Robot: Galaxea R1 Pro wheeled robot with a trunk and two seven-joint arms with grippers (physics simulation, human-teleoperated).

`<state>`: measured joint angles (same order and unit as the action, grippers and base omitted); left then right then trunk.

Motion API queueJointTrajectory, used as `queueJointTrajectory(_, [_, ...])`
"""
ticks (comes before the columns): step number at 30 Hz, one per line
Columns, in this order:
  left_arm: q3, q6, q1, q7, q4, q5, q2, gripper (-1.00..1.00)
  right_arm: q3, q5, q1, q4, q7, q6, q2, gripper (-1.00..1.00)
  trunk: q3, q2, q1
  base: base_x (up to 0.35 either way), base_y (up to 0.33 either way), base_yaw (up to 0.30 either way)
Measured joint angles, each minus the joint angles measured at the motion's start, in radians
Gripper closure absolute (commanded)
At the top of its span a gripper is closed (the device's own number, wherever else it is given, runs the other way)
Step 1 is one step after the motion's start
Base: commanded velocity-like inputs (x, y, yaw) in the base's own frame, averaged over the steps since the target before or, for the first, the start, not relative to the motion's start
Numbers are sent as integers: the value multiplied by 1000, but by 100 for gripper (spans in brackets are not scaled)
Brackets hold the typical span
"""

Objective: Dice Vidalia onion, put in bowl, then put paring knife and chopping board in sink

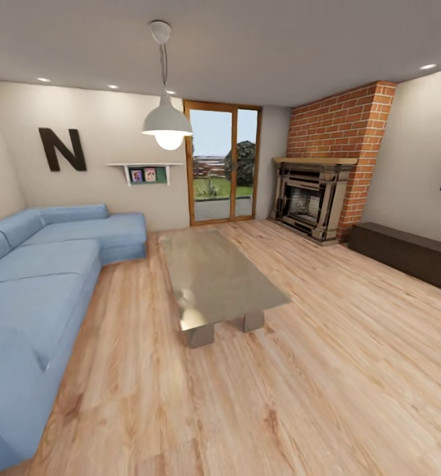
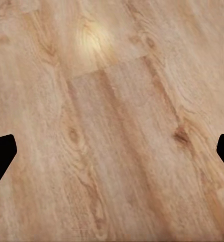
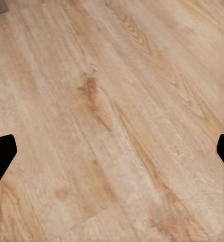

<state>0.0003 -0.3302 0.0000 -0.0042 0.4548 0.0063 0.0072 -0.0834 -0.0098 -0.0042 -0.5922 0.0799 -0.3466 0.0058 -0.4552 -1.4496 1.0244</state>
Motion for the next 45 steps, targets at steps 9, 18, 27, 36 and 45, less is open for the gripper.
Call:
queueJointTrajectory(9, [-1,0,0,0,-4,-1,-1,-100,-1,0,0,0,0,0,0,-100,-2,0,0,345,-124,-108])
queueJointTrajectory(18, [-2,-1,0,0,-5,-2,-1,-100,-1,-1,0,0,0,1,0,-100,-6,0,0,337,-153,-269])
queueJointTrajectory(27, [-2,-2,0,0,-5,-2,-1,-100,-3,-1,0,0,-1,3,-2,-100,-6,0,0,326,-176,-292])
queueJointTrajectory(36, [-2,-2,0,1,-6,-2,-1,-100,-3,-1,0,0,-1,3,-2,-100,-6,0,0,325,-178,-295])
queueJointTrajectory(45, [-2,-2,0,1,-6,-2,-1,-100,-3,-1,0,0,-1,3,-2,-100,-6,0,0,321,-186,-295])
